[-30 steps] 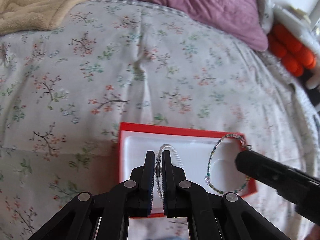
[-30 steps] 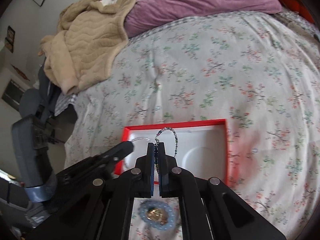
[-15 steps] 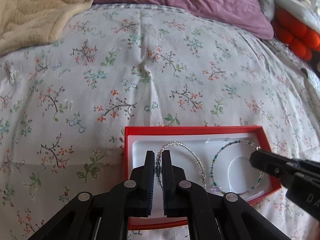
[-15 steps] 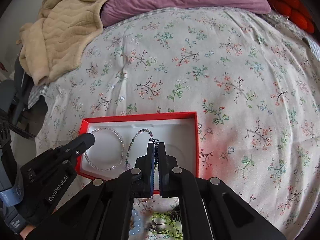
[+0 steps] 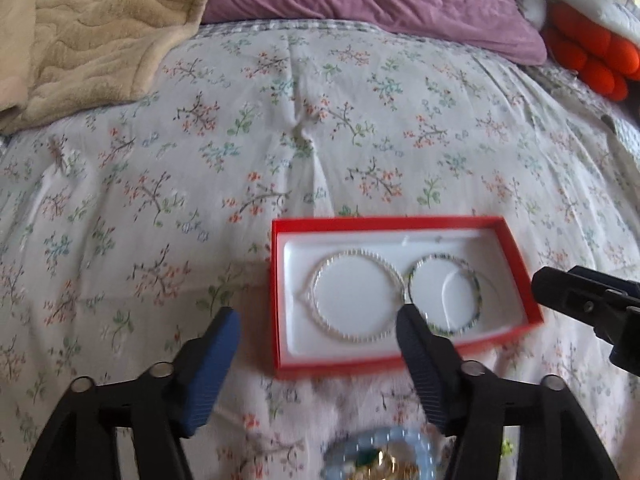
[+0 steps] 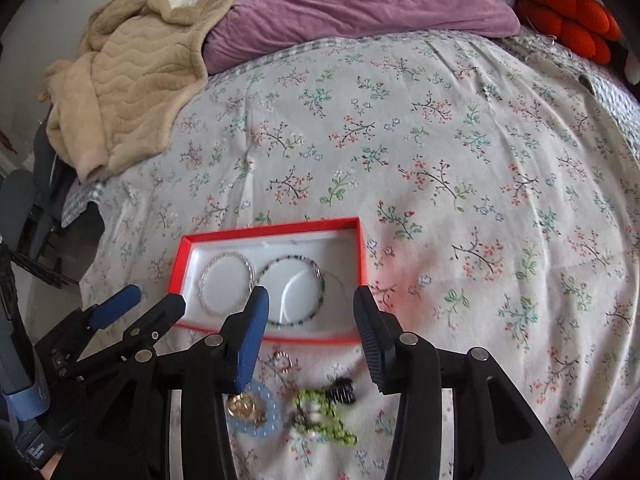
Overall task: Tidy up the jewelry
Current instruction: 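Move both open tools back over the remaining jewelry pile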
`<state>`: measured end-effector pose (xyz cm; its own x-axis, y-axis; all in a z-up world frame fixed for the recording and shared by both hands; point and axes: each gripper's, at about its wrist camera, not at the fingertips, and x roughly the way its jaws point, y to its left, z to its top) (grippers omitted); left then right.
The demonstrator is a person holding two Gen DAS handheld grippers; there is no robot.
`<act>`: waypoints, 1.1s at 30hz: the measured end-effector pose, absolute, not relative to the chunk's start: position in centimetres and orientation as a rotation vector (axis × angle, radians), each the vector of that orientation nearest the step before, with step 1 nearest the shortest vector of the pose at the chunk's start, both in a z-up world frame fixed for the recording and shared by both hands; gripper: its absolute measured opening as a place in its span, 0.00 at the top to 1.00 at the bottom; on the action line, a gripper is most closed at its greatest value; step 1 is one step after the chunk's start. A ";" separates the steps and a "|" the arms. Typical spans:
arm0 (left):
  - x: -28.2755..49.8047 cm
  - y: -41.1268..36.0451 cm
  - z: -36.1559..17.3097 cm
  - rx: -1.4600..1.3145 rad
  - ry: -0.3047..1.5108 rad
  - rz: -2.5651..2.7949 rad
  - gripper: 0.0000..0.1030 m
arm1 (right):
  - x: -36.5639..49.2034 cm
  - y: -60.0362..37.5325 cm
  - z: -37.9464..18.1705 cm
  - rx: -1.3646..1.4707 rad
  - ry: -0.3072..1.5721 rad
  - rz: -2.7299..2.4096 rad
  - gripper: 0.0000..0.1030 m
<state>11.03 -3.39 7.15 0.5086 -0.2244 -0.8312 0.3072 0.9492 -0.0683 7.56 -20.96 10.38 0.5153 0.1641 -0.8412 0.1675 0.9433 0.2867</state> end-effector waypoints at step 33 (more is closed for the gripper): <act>6.3 -0.3 1.3 0.086 1.299 -0.313 0.29 | 1.1 -20.7 4.4 0.322 1.298 -0.070 0.38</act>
<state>6.31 -0.26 1.28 0.2326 -0.1791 -0.9559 0.2755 0.9548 -0.1119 1.11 -20.70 4.37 0.2738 0.1282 -0.9532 0.2306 0.9534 0.1945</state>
